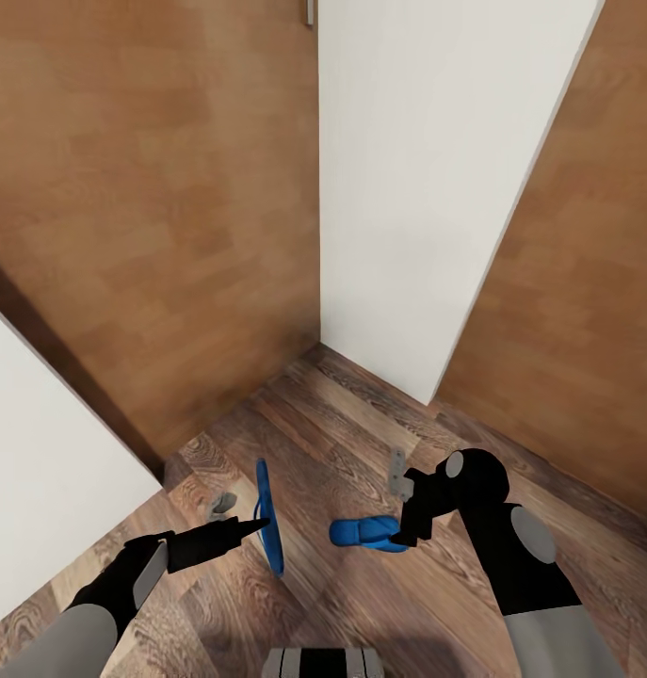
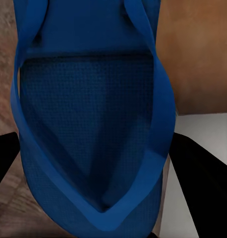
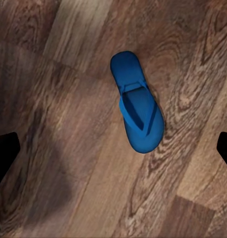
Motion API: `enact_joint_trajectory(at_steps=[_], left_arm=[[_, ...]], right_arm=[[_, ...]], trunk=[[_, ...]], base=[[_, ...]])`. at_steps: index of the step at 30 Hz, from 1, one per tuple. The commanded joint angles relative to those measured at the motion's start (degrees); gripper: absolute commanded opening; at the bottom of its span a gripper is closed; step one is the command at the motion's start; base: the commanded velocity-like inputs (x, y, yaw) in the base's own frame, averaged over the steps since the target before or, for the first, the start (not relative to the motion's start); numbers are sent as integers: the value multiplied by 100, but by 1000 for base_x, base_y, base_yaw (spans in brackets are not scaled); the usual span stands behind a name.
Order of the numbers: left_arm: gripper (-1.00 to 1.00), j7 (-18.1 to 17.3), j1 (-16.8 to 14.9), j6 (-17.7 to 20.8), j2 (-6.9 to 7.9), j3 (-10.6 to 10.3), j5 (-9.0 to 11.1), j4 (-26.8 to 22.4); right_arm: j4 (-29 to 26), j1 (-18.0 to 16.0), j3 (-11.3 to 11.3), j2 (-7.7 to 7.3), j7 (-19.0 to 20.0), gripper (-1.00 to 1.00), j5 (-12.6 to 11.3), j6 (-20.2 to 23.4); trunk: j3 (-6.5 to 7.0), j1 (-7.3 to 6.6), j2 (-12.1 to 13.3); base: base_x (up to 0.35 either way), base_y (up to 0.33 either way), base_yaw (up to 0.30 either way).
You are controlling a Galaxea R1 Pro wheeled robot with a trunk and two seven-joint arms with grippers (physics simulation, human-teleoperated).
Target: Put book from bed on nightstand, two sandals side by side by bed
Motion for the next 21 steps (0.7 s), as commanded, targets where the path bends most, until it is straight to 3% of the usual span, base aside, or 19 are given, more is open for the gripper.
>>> enact_joint_trajectory(at_steps=[1,21], left_arm=[[-100,-15,-3,52,-1,9,33,0],[-100,-15,-3,52,-14,8,33,0]], right_arm=[[-5,-3,4,1,29,100,25,60],[-3,-3,12,-10,-12,100,25,60]], trunk=[[-27,1,-3],[-470,53,-30]], base=[[0,0,0],[0,0,0]])
